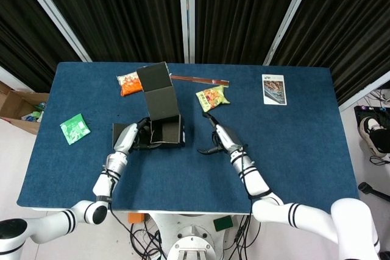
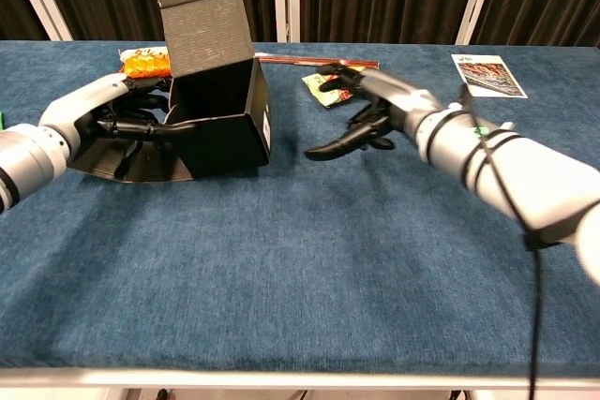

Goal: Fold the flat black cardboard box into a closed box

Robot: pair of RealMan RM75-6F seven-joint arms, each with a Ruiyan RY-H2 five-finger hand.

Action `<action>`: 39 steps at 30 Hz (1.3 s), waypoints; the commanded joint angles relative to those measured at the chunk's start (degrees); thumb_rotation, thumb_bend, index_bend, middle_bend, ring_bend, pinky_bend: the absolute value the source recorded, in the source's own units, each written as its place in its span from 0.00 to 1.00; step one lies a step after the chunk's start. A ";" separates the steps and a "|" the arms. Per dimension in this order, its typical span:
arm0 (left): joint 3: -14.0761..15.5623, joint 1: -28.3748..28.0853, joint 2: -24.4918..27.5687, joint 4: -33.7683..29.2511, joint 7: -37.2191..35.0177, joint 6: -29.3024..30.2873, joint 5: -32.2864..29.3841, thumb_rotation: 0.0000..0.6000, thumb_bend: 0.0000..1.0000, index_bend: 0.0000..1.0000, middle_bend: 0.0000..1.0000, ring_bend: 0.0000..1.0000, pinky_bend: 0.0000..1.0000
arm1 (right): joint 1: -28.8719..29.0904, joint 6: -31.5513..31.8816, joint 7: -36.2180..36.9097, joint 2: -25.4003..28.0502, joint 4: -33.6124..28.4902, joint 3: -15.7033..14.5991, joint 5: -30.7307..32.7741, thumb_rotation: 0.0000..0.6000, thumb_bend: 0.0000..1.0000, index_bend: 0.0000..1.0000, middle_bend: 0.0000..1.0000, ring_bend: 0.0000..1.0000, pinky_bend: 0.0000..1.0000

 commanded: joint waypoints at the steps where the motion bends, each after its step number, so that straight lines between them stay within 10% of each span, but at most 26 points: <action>1: -0.41 -0.12 0.26 -0.65 0.32 -0.49 -0.61 0.73 0.00 0.32 0.37 0.58 0.80 | 1.90 -1.16 0.25 -3.11 3.00 1.60 0.09 1.00 0.00 0.00 0.10 0.76 1.00; 15: -0.99 -0.04 0.86 -2.50 0.78 -0.98 -1.39 0.73 0.00 0.32 0.37 0.58 0.79 | 7.71 -2.17 -0.96 -11.44 11.80 6.28 -0.47 1.00 0.00 0.02 0.18 0.77 1.00; 26: -0.72 0.92 2.35 -4.56 0.70 0.28 -0.63 0.73 0.00 0.14 0.18 0.55 0.79 | 9.21 0.69 -1.06 -16.17 17.26 9.28 -0.28 1.00 0.29 0.39 0.46 0.81 1.00; 39: -0.09 5.76 3.56 -5.73 3.12 16.16 6.58 0.69 0.00 0.04 0.07 0.53 0.80 | 7.75 1.64 2.06 -11.91 14.64 13.56 0.92 1.00 0.29 0.42 0.47 0.81 1.00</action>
